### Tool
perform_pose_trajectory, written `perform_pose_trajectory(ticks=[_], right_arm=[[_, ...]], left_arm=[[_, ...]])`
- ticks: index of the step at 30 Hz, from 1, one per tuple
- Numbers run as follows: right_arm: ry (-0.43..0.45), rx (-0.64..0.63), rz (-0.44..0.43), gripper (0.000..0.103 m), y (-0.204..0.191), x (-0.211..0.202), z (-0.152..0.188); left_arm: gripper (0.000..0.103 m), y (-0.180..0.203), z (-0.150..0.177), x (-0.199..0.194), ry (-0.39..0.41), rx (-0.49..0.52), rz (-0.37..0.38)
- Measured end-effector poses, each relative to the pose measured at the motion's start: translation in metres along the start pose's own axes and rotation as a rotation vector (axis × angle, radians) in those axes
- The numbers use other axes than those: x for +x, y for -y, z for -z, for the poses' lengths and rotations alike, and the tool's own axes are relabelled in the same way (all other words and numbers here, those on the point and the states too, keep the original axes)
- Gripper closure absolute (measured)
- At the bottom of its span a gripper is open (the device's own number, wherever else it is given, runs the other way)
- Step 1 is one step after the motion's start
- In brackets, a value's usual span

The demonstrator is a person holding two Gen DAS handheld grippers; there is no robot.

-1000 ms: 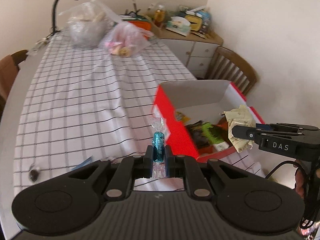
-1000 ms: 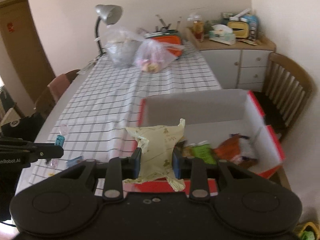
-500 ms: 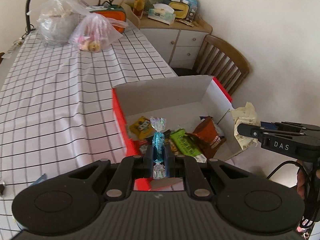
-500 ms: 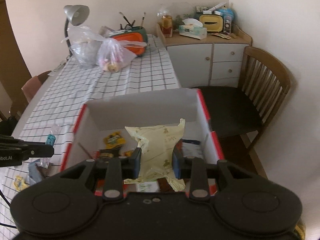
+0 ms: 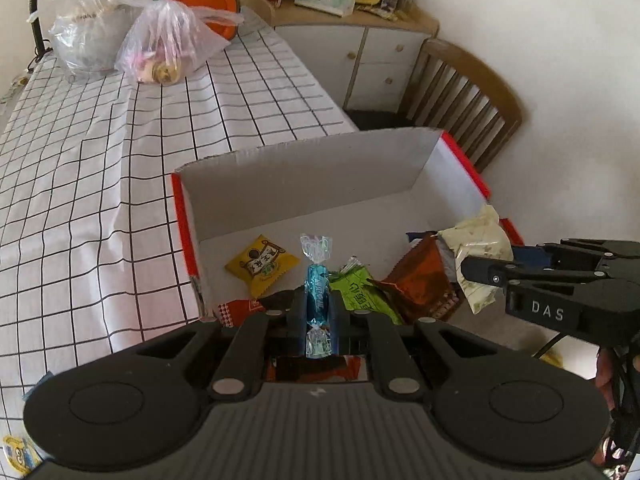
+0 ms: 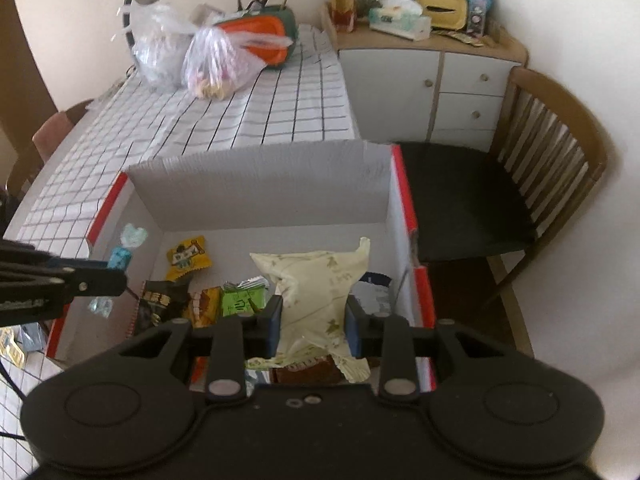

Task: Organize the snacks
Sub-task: 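Carry both snacks into the red box and open both tools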

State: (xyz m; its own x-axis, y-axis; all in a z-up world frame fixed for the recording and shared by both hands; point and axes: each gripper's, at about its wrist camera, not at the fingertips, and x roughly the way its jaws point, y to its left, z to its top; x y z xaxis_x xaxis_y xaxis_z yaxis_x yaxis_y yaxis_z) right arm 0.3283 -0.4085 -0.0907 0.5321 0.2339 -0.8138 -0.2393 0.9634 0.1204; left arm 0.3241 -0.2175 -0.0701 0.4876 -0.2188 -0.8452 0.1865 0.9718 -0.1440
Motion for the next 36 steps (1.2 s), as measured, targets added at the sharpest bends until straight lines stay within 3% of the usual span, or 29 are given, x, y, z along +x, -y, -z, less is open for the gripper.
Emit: perform_pose_trajectory(ticks=[7,17,25,32,36], right_arm=[[-0.054,-0.061,-0.026,0.073,-0.005,0.025,-0.008],[-0.080,-0.112,-0.041,0.068,-0.009,0.036,-0.010],[-0.061,-0.114,-0.061,0.054,-0.007,0.028,-0.010],[-0.029,-0.109,-0.086,0.052,-0.005,0.009,-0.007],[-0.002,-0.105,-0.101,0.045,-0.006,-0.006,-0.006]], left_arm=[[0.092,0.002,-0.016,0.029,-0.054,0.005,-0.049],[0.092,0.005,-0.012,0.048,-0.113,-0.002,-0.076],[0.092,0.008,-0.007,0.043,-0.093,-0.017,-0.079],[0.092,0.009,-0.002,0.028,-0.063,-0.025,-0.071],[0.091,0.010,0.003,0.015,-0.037,-0.032,-0.060]])
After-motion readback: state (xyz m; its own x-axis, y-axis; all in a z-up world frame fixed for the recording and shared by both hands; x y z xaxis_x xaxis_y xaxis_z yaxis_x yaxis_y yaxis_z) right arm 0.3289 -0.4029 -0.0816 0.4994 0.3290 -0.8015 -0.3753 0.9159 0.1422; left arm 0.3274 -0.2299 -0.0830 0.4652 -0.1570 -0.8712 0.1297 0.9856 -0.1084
